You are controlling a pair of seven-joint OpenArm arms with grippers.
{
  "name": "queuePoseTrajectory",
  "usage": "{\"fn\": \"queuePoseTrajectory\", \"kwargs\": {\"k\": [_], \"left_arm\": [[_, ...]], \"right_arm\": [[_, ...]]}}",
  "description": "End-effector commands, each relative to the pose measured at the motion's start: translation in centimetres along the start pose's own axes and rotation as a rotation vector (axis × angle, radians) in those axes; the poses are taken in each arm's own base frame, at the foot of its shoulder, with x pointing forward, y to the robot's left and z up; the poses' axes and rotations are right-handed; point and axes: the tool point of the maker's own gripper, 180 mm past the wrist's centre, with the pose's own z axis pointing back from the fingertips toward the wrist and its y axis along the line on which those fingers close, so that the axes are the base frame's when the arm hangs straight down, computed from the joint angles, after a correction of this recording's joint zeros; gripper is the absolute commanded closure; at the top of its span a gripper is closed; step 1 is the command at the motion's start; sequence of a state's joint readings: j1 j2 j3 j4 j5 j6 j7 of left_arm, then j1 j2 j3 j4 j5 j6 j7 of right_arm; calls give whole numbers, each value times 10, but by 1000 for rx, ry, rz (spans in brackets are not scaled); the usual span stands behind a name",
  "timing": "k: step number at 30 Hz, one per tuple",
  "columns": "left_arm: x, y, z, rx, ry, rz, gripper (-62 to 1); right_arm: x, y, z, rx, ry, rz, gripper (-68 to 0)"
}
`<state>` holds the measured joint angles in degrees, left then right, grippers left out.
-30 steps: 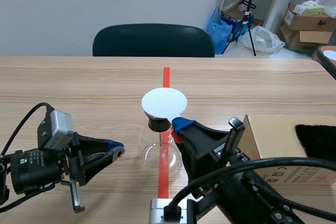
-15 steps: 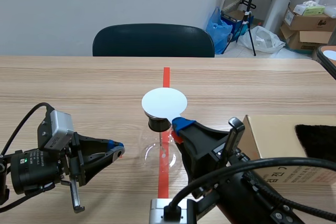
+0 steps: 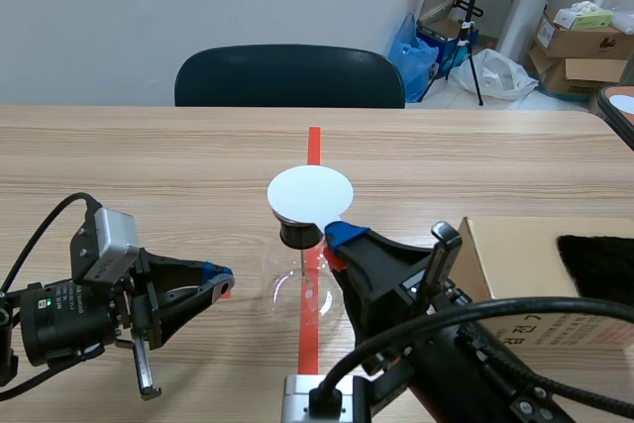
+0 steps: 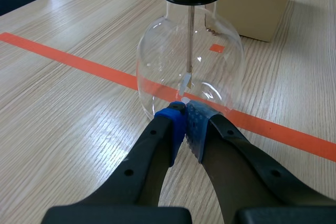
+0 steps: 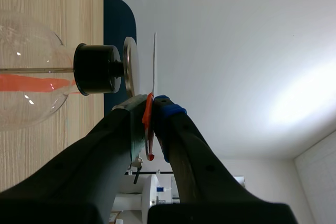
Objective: Do the electroscope experiment
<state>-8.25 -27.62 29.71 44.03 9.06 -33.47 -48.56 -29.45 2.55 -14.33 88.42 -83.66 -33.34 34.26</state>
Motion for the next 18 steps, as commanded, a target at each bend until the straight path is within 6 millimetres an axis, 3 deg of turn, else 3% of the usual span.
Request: {"fn": "queuePoseTrajectory", "kwargs": {"k": [1, 18], "left_arm": [[11, 1, -4, -2, -44, -7, -30], [11, 1, -4, -2, -44, -7, -29]], "right_arm": [[-2, -3, 0, -8, 0, 14, -13], [-9, -3, 1, -8, 40, 14, -13]]}}
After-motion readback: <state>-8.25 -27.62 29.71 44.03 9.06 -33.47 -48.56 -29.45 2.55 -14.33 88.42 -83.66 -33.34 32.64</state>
